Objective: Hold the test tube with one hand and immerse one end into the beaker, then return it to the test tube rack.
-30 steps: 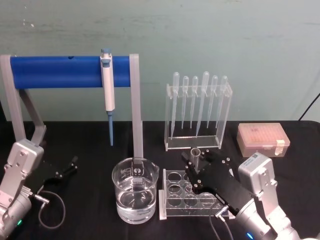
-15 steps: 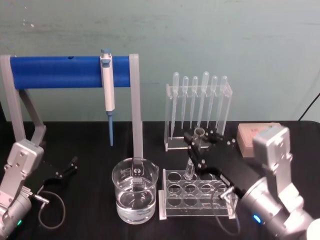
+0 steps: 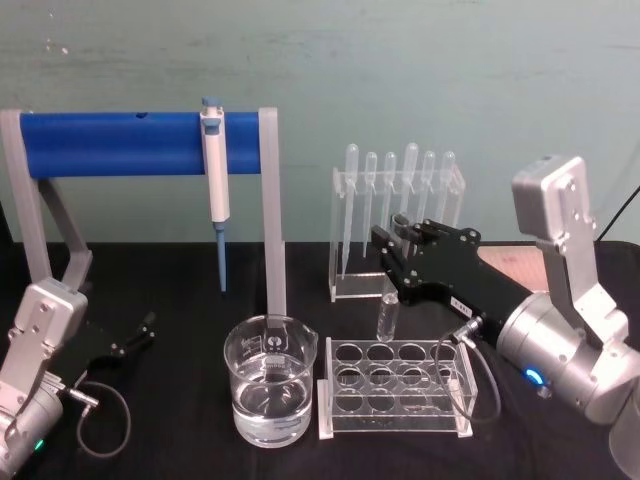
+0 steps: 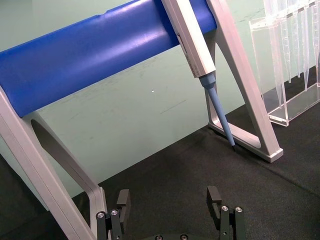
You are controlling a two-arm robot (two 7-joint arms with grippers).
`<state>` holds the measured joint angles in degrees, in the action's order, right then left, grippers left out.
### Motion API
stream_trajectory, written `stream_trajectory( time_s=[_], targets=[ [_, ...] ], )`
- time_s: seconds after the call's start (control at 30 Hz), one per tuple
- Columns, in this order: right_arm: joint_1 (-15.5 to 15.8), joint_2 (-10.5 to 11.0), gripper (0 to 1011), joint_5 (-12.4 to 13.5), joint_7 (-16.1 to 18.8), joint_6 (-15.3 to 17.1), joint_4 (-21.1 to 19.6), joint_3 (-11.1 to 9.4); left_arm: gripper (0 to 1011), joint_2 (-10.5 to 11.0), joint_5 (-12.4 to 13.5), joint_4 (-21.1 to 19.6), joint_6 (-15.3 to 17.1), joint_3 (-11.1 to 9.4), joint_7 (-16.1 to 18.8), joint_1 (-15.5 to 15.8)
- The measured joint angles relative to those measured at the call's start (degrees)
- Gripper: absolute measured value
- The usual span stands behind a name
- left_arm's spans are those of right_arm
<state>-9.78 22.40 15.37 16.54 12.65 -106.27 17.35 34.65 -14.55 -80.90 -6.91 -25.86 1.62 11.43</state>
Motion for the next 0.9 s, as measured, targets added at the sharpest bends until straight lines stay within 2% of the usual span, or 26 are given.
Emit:
stream_trajectory(
  time_s=[0.17, 0.37, 0.67, 0.9],
  targets=[
    [-1.8, 0.77, 225, 0.47, 1.6, 2.53, -0.19, 0.53, 1000, 0.0, 0.0, 0.0, 0.0, 0.0, 0.0, 0.0],
    [-2.96, 0.99, 225, 0.87, 2.45, 3.04, -0.59, 1.22, 1000, 0.0, 0.01, 0.0, 0.0, 0.0, 0.0, 0.0],
    [-5.31, -1.13, 224, 3.61, 2.88, 3.76, -1.34, 2.94, 1000, 0.0, 0.0, 0.0, 0.0, 0.0, 0.0, 0.0],
    [-7.53, -3.25, 225, 5.43, 2.87, 4.66, -0.18, 5.75, 1000, 0.0, 0.0, 0.0, 0.0, 0.0, 0.0, 0.0]
  ],
)
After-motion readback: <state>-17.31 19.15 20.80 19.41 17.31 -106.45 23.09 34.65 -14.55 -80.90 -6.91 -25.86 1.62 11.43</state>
